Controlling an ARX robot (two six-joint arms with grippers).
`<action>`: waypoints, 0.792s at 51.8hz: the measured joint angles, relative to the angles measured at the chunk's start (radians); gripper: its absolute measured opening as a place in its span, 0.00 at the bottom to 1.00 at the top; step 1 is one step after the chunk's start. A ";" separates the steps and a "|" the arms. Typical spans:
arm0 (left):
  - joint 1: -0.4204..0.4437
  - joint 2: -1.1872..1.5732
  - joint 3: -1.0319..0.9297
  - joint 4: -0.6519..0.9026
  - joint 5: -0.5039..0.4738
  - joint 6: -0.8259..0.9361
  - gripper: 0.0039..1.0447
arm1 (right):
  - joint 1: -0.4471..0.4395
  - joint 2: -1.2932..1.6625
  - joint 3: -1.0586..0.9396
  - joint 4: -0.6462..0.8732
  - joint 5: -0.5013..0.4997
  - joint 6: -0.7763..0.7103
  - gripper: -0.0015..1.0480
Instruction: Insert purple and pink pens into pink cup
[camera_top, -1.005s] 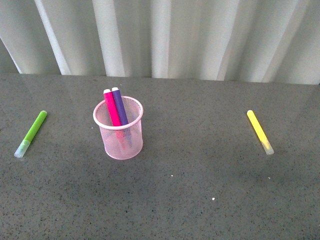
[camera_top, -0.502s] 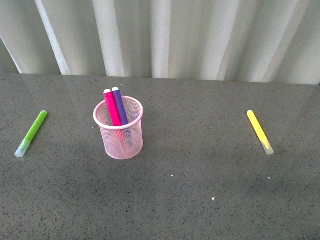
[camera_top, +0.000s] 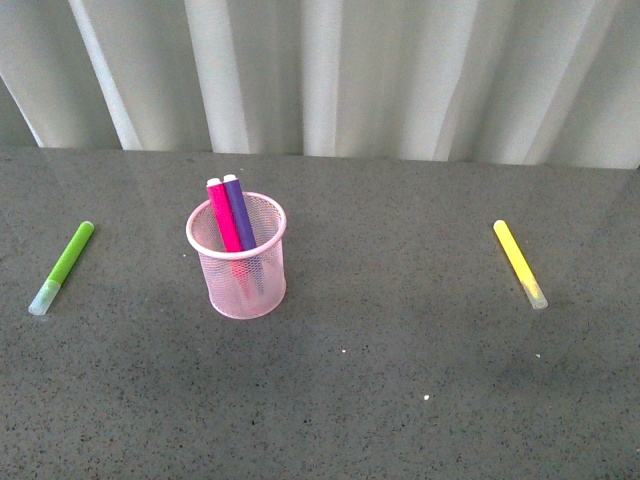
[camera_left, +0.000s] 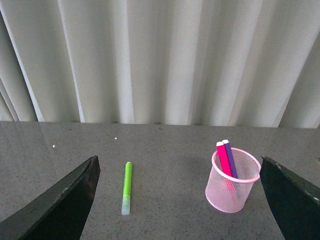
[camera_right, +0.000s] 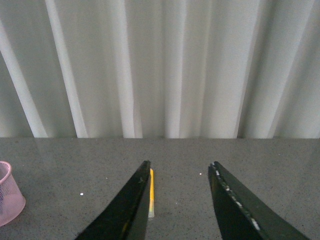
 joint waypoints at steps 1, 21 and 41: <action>0.000 0.000 0.000 0.000 0.000 0.000 0.94 | 0.000 0.000 0.000 0.000 0.000 0.000 0.41; 0.000 0.000 0.000 0.000 0.000 0.000 0.94 | 0.000 0.000 0.000 0.000 0.000 0.001 0.95; 0.000 0.000 0.000 0.000 0.000 0.000 0.94 | 0.000 0.000 0.000 0.000 0.000 0.002 0.93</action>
